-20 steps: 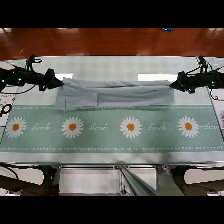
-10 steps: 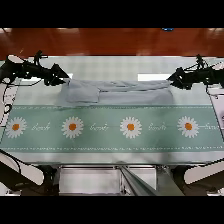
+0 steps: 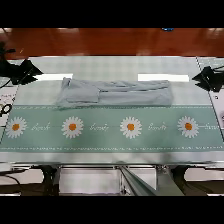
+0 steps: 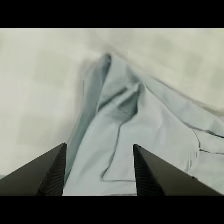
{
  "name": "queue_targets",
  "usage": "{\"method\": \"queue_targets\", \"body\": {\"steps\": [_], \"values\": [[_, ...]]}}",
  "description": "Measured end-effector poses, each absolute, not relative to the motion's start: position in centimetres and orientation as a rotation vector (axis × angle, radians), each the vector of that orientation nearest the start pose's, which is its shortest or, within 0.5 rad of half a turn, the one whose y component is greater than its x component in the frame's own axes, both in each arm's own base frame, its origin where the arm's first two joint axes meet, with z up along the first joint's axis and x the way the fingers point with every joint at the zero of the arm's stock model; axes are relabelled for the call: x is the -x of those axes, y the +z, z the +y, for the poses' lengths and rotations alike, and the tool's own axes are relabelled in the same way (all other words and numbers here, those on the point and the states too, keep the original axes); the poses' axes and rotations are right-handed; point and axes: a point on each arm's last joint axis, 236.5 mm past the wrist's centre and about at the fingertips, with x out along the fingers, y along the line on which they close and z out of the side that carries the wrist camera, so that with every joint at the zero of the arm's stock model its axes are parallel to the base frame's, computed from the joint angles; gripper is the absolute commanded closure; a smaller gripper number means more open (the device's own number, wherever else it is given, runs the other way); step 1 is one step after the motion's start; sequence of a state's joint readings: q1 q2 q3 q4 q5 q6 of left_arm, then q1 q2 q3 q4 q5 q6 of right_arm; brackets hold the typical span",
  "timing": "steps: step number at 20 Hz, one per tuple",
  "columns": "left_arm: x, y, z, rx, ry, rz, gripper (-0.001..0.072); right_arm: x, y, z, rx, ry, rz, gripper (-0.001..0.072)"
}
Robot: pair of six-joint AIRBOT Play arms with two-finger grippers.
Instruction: Fold the shirts.
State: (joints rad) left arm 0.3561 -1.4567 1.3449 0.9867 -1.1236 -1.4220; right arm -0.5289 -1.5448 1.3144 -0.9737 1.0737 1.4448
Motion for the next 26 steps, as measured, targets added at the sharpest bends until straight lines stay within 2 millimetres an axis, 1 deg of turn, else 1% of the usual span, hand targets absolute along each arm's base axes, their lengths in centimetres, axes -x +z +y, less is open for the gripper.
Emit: {"method": "queue_targets", "body": {"steps": [1, 2, 4, 5, 7, 9, 11, 13, 15, 17, 18, 19, 20, 21, 23, 24, 25, 26], "values": [[-44.5, 4.2, 3.9, 0.58, -0.077, 1.04, 0.0199, -44.0, -1.5, -12.8, -0.798, -0.139, 1.059, 0.0292], [-42.8, 3.9, 2.9, 0.539, -0.088, 1.041, 0.0198, -43.4, -2.5, -12.5, -0.825, -0.144, 1.062, 0.0291], [-40.2, 3.2, 0.7, 0.495, -0.124, 1.044, 0.0199, -43.0, -4.4, -11.1, -0.892, -0.108, 1.075, 0.0291], [-39.2, 2.7, -0.3, 0.479, -0.14, 1.053, 0.0199, -43.0, -5.3, -10.5, -0.926, -0.089, 1.083, 0.0291], [-38.0, 2.0, -1.9, 0.453, -0.166, 1.064, 0.0199, -43.2, -6.9, -9.1, -1.005, -0.043, 1.094, 0.0291], [-37.4, 1.6, -3.5, 0.446, -0.198, 1.073, 0.0199, -43.6, -8.1, -7.6, -1.063, 0.001, 1.111, 0.0292], [-37.1, 1.4, -4.5, 0.45, -0.218, 1.076, 0.0199, -44.1, -9.1, -6.0, -1.09, 0.049, 1.139, 0.0291], [-37.0, 1.4, -5.2, 0.461, -0.232, 1.074, 0.0199, -45.0, -9.5, -4.1, -1.1, 0.104, 1.162, 0.0292], [-37.1, 1.4, -5.5, 0.465, -0.238, 1.07, 0.0198, -46.2, -9.6, -2.4, -1.091, 0.148, 1.176, 0.0293], [-37.1, 1.4, -5.7, 0.466, -0.241, 1.067, 0.0199, -47.4, -9.7, -1.0, -1.069, 0.179, 1.185, 0.0309], [-37.1, 1.4, -5.7, 0.467, -0.24, 1.065, 0.0199, -48.0, -9.7, -0.4, -1.062, 0.189, 1.187, 0.0362], [-37.2, 1.5, -5.7, 0.469, -0.241, 1.062, 0.0199, -48.6, -9.8, 0.2, -1.049, 0.198, 1.19, 0.0479], [-37.2, 1.5, -5.7, 0.469, -0.24, 1.06, 0.0199, -48.9, -10.0, 0.8, -1.033, 0.206, 1.198, 0.0679], [-37.4, 1.5, -5.7, 0.469, -0.237, 1.054, 0.0199, -49.3, -10.2, 1.3, -1.021, 0.209, 1.203, 0.0686], [-37.6, 1.6, -5.6, 0.47, -0.231, 1.042, 0.02, -49.6, -9.8, 2.5, -1.007, 0.237, 1.211, 0.0687], [-37.7, 1.6, -5.5, 0.469, -0.229, 1.038, 0.0224, -49.5, -9.6, 2.9, -0.995, 0.25, 1.221, 0.0687], [-37.7, 1.7, -5.5, 0.47, -0.229, 1.037, 0.0495, -49.3, -8.9, 3.1, -0.976, 0.26, 1.227, 0.0687], [-37.7, 1.7, -5.6, 0.468, -0.232, 1.037, 0.0691, -49.2, -8.2, 3.1, -0.948, 0.261, 1.229, 0.0687]]}}
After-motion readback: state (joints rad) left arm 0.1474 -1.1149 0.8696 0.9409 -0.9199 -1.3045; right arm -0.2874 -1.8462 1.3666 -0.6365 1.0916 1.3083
